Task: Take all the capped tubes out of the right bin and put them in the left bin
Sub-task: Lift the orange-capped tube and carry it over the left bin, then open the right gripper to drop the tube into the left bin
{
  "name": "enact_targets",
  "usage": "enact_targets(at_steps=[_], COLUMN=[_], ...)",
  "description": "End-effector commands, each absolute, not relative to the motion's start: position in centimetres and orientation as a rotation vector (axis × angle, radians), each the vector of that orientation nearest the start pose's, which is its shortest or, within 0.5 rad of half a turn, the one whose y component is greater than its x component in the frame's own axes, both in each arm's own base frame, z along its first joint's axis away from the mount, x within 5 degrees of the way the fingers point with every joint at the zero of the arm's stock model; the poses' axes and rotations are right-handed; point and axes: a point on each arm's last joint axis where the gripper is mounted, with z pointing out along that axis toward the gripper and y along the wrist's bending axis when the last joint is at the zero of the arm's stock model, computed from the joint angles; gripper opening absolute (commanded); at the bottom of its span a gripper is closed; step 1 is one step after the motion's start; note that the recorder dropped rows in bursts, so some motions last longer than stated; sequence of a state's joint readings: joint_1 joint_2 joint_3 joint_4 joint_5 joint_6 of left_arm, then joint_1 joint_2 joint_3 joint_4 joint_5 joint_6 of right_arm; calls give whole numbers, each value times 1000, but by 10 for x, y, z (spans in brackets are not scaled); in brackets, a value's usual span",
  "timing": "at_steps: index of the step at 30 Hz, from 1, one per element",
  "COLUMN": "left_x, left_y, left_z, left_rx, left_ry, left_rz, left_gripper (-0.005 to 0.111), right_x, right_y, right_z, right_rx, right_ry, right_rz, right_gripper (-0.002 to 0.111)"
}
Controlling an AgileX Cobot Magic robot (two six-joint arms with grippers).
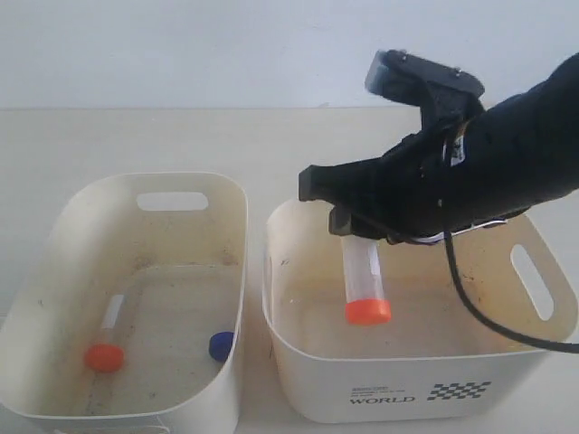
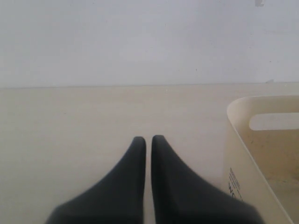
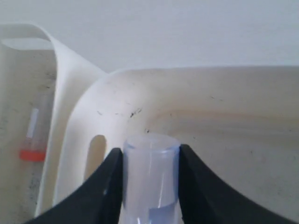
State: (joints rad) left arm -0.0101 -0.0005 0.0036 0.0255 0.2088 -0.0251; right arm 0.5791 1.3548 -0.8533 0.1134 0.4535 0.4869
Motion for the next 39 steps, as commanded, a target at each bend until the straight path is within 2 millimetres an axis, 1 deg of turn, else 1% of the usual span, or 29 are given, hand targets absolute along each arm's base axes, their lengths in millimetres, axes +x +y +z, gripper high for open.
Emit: enact_targets(at_steps=[1,2,4,7,10,13,16,19,21,25,26,28,30,33,34,35,36,39], left_x=[56,56,56,56,56,56,56,56,56,56,56,56,56,56,56,56,56,56], left_y=[0,0,0,0,0,0,0,0,0,0,0,0,0,0,0,0,0,0], left_z=[195,195,195,195,195,195,195,195,195,195,195,195,195,195,195,195,195,195], left_rx=[-8,-8,-8,-8,-8,-8,-8,-8,-8,-8,-8,-8,-8,-8,-8,-8,-8,-8], left_ry=[1686,1686,1686,1686,1686,1686,1686,1686,1686,1686,1686,1686,1686,1686,1686,1686,1686,1686], left_rz=[-16,-16,-16,-16,-16,-16,-16,-16,-16,-16,-16,-16,-16,-16,-16,-16,-16,-16], left_gripper=[4,4,4,4,4,4,4,4,4,4,4,4,4,4,4,4,4,4], right_x=[220,218,215,208,200,193,190,192,195,200,201,203,204,204,204,204,204,204], right_y=[149,150,150,156,170,191,212,230,242,254,256,258,259,259,259,259,259,259], right_z=[282,291,302,315,323,323,316,302,288,260,254,247,244,244,244,244,244,244], right_rx=[22,72,122,120,92,30,-16,-44,-57,-70,-73,-75,-75,-75,-74,-79,-86,-98], right_ry=[2395,2349,2276,2187,2117,2062,2026,2024,2050,2143,2162,2184,2193,2191,2189,2187,2185,2182], right_rz=[660,732,817,901,991,1060,1100,1107,1094,1040,1028,1012,1005,1006,1007,1005,1002,996], right_gripper=[0,0,0,0,0,0,0,0,0,1,5,16,34,65,72,77,78,75])
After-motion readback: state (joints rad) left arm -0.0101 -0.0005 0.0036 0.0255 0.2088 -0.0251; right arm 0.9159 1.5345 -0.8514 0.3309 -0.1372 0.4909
